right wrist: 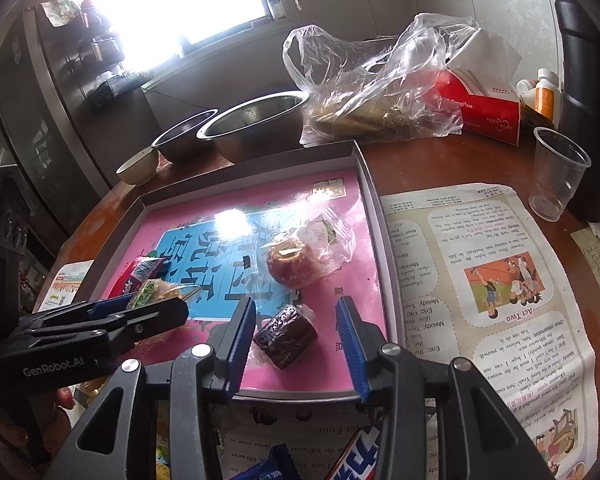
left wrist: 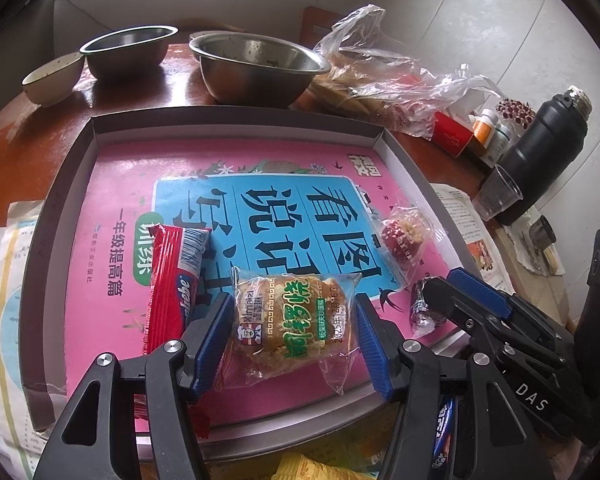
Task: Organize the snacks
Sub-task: 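Open the right gripper to drop the candy bag while the left gripper releases the cookie pack into the tray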
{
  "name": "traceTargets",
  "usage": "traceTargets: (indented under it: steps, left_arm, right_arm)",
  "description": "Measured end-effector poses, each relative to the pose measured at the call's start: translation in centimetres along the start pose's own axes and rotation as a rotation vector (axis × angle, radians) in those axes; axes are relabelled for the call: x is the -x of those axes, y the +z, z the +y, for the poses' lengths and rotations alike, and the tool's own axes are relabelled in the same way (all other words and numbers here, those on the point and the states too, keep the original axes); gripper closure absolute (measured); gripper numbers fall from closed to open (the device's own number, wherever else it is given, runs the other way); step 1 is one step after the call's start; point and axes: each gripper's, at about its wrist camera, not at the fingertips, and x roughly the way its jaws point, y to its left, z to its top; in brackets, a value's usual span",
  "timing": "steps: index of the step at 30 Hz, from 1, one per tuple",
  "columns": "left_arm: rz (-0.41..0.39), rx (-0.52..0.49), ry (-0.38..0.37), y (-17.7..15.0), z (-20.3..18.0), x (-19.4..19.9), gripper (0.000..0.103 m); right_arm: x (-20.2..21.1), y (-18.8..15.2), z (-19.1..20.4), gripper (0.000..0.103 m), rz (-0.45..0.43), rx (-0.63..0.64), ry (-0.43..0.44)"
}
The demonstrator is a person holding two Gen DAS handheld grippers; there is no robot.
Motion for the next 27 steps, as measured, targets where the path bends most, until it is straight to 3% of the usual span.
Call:
traceTargets:
  steps: [17,27]
  left_arm:
    - [-0.008,-0.016,0.021,0.0,-0.4,0.6,0.033]
    - [-0.053,-0.017,0.040,-0.4,-0.6,2.7,0.027]
  right_arm:
    - [0.6,-0.1,0.0,0.060,-0.004,-0.006,0.007]
    - [1.8,-0.1,0.2,0.059,-0.020,-0.004,0.006]
